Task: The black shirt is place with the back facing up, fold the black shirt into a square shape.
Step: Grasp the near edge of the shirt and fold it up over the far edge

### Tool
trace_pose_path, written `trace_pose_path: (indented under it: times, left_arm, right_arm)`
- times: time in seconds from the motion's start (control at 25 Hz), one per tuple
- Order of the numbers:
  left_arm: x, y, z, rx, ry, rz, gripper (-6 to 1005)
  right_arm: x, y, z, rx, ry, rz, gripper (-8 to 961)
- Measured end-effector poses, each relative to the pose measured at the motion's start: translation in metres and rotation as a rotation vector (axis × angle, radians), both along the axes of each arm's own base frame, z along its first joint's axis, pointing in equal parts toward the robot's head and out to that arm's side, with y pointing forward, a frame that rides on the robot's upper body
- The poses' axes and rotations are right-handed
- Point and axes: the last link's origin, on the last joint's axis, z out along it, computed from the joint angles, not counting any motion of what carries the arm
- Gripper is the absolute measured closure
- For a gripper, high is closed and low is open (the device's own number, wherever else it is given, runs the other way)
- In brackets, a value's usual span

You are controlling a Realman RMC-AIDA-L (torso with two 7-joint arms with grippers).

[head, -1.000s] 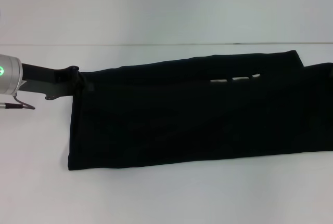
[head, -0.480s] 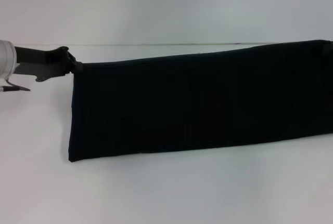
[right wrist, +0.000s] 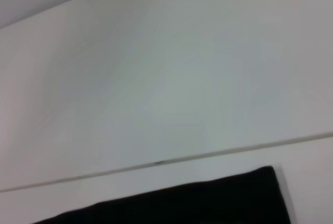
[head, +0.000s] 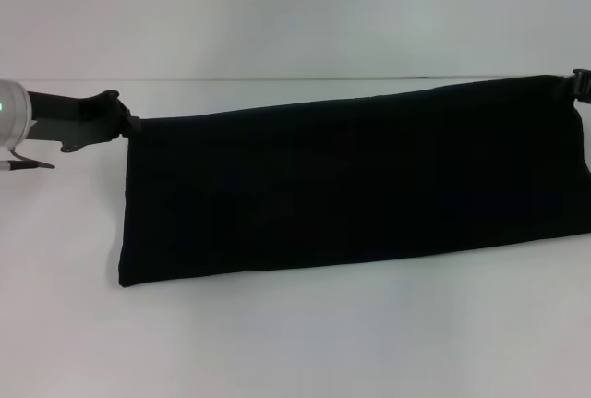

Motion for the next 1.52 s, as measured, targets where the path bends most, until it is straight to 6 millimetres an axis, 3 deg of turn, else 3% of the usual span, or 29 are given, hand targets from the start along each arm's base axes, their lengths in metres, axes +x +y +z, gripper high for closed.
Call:
trace_pose_path:
  times: [0.4, 1.0, 1.52]
  left_arm:
    - [0.011, 0.011, 0.0, 0.042, 0.001, -0.01, 1000]
    - [0.0, 0.015, -0.014, 0.077, 0.055, 0.027, 1001]
    - [0.002, 0.019, -0.023, 0.104, 0.087, 0.017, 1001]
  right_arm:
    - [-0.005, 0.01, 0.001, 0.077, -0.011, -0.001, 891]
    - [-0.003, 0.02, -0.02, 0.143, -0.106, -0.025, 891]
    - [-0.008, 0.028, -0.023, 0.175, -0.166, -0.007, 892]
